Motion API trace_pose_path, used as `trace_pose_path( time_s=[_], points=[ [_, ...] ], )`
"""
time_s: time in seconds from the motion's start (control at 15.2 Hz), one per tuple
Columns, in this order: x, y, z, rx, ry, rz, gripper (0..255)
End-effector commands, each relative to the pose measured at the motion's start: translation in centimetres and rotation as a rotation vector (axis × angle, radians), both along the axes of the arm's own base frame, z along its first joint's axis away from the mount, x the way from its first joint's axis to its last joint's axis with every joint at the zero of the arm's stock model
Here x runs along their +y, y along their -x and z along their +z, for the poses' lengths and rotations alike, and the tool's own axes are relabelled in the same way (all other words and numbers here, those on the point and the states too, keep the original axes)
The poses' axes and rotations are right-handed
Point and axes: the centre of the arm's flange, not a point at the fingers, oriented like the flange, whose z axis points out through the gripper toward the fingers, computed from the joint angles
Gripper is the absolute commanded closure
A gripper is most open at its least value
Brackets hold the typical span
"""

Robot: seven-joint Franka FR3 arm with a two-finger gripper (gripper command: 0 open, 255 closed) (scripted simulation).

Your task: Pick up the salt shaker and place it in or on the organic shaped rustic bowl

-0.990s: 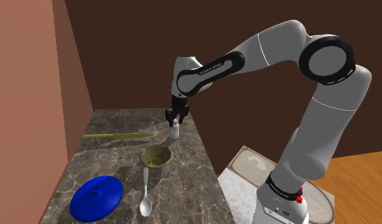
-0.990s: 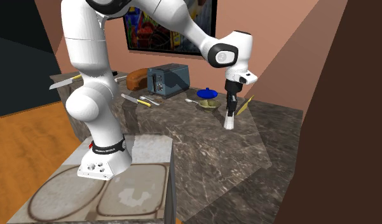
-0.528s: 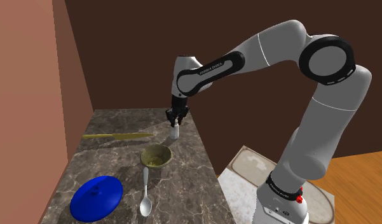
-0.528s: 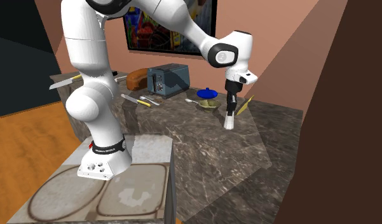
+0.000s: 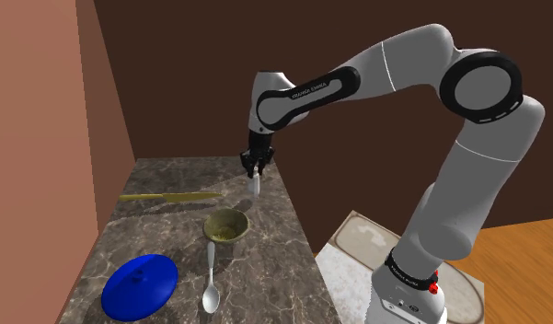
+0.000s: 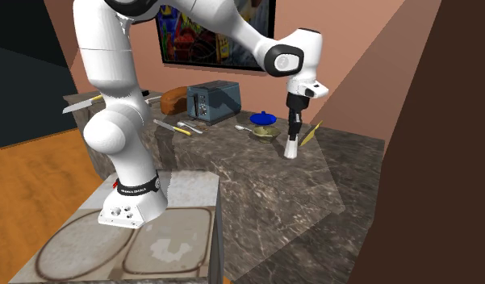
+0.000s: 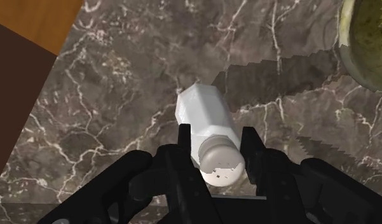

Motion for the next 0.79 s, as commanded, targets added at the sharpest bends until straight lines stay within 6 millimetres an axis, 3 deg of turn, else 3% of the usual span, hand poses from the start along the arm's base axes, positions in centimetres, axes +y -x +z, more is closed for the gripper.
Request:
trace_pose_path(
  time_s=[0.0, 0.73],
  points=[
    [0.0, 0.0, 1.0, 0.0, 0.0, 0.0, 255],
    [0.0, 0.0, 6.8, 0.0, 0.0, 0.0, 255]
  ],
)
